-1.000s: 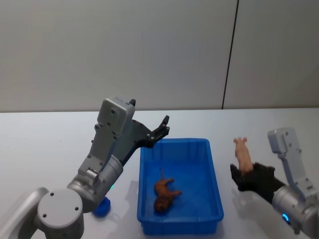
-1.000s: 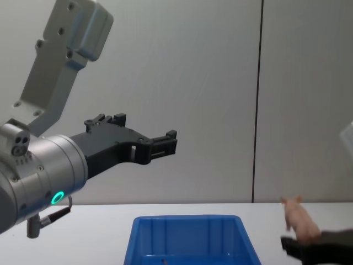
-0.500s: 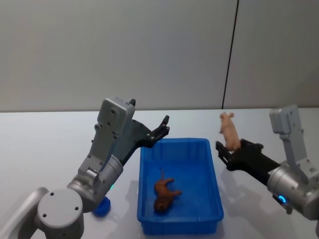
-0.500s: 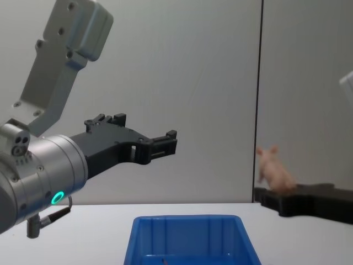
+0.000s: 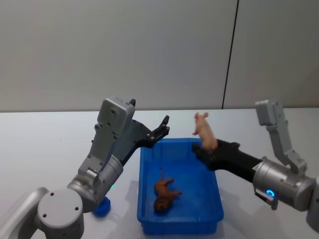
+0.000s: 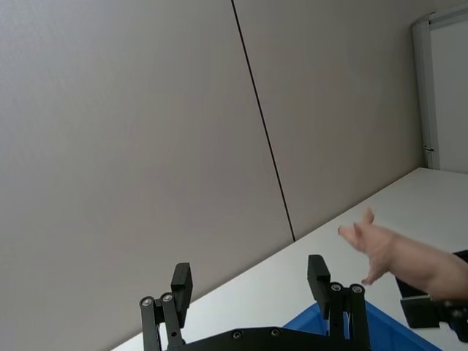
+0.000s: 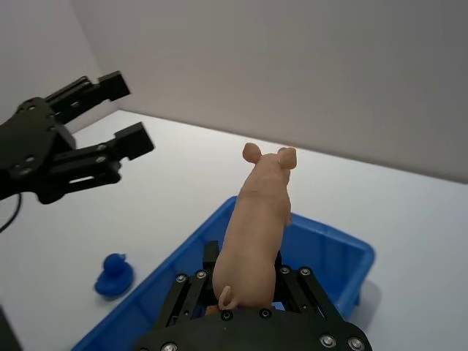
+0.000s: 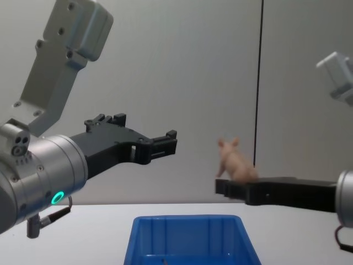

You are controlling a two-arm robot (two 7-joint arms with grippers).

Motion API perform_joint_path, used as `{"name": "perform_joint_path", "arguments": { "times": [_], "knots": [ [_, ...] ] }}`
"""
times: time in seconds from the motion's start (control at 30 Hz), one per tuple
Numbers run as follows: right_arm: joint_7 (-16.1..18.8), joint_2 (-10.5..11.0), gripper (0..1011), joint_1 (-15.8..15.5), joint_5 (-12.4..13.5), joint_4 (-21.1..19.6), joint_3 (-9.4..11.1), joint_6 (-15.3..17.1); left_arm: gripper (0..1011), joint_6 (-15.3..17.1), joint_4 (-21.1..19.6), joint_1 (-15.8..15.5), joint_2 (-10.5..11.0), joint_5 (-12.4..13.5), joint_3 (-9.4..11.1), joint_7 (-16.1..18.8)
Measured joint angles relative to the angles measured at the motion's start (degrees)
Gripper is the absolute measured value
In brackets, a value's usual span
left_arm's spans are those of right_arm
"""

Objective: Pick up the two dolls from the table and place them into the box.

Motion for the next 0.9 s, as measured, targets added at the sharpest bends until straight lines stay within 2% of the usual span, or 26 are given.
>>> {"name": "perform_joint_path", "arguments": {
  "times": [0.07, 0.1, 0.2, 0.23, 0.3, 0.57, 0.77, 0.9],
  "knots": [
    [1.73, -0.34, 358, 0.63, 0.79, 0.52, -0.32, 1.98, 1001, 0.0, 0.0, 0.0, 0.0, 0.0, 0.0, 0.0],
    [1.73, -0.34, 368, 0.63, 0.79, 0.52, -0.32, 1.98, 1001, 0.0, 0.0, 0.0, 0.0, 0.0, 0.0, 0.0],
    [3.41, -0.72, 460, 1.31, 1.53, 1.13, -0.7, 4.15, 1001, 0.0, 0.0, 0.0, 0.0, 0.0, 0.0, 0.0],
    [4.15, -0.93, 521, 1.68, 1.85, 1.5, -0.92, 5.19, 1001, 0.0, 0.0, 0.0, 0.0, 0.0, 0.0, 0.0],
    [5.31, -1.24, 560, 2.21, 2.35, 2.06, -1.26, 6.96, 1001, 0.0, 0.0, 0.0, 0.0, 0.0, 0.0, 0.0],
    [8.25, -2.08, 811, 3.57, 3.52, 3.65, -2.21, 11.43, 1001, 0.0, 0.0, 0.0, 0.0, 0.0, 0.0, 0.0],
    [8.59, -1.98, 998, 3.83, 3.8, 3.87, -2.3, 12.06, 1001, 0.0, 0.0, 0.0, 0.0, 0.0, 0.0, 0.0],
    [7.86, -1.24, 1001, 3.69, 3.86, 3.41, -1.84, 11.45, 1001, 0.0, 0.0, 0.0, 0.0, 0.0, 0.0, 0.0]
  ]
}}
